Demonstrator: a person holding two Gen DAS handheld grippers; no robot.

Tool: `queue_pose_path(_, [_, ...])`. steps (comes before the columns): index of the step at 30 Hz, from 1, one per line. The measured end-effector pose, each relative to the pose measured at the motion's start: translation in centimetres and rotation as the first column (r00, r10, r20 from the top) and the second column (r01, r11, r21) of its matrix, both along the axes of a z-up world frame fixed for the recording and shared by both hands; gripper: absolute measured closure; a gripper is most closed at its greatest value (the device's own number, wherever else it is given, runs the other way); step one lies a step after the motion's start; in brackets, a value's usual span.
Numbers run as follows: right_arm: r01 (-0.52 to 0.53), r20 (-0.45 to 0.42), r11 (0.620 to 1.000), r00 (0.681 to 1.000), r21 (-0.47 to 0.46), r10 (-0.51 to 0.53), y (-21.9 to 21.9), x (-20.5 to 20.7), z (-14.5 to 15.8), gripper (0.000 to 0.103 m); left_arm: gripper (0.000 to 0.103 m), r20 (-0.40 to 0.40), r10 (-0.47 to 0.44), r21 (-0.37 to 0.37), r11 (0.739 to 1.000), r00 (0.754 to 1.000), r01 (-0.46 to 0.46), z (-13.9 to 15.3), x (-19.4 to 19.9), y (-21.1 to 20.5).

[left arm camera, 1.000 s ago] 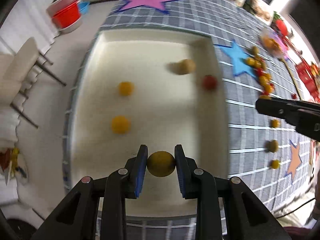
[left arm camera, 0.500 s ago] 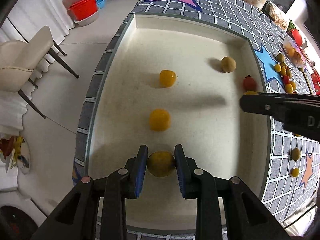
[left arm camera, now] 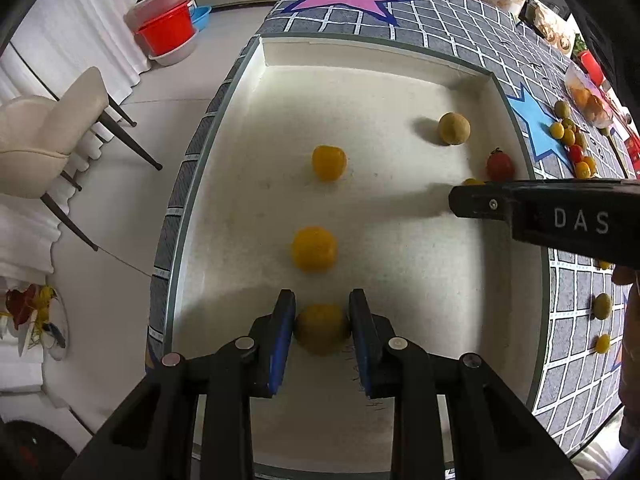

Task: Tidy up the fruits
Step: 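Carry both yellow tomatoes into the white tray and open both tools, then grasp a red cherry tomato with the left tool while the right tool grasps another red one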

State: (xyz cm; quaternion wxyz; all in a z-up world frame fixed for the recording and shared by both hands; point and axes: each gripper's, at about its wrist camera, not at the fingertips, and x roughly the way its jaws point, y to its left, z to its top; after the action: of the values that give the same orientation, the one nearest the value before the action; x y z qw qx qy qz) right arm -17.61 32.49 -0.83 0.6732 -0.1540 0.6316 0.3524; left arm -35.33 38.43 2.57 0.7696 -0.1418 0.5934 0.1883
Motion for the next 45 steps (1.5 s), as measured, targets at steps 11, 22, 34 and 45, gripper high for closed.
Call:
queue_pose_path(11, [0.001, -0.046, 0.997, 0.999, 0.083, 0.003, -1.3, 0.7, 1.8, 0.027, 0.028, -0.036, -0.013, 0.046, 0.999, 0.999, 0.014, 0.3, -0.3, -0.8])
queue_pose_path(22, [0.15, 0.029, 0.977, 0.987, 0.153, -0.156, -7.6, 3.1, 6.9, 0.023, 0.028, -0.023, -0.093, 0.069, 0.993, 0.995, 0.095, 2.5, 1.8, -3.7])
queue_pose_path(34, [0.426, 0.103, 0.905, 0.899, 0.027, -0.426, -23.3, 6.5, 6.4, 0.024, 0.028, 0.049, -0.306, 0.015, 0.952, 0.951, 0.305, 5.8, 8.7, -12.7])
queue_pose_path(45, [0.546, 0.123, 0.837, 0.834, -0.034, -0.538, -32.2, 8.9, 3.9, 0.024, 0.028, 0.045, -0.304, -0.131, 0.943, 0.952, 0.307, 2.6, 15.1, -20.2])
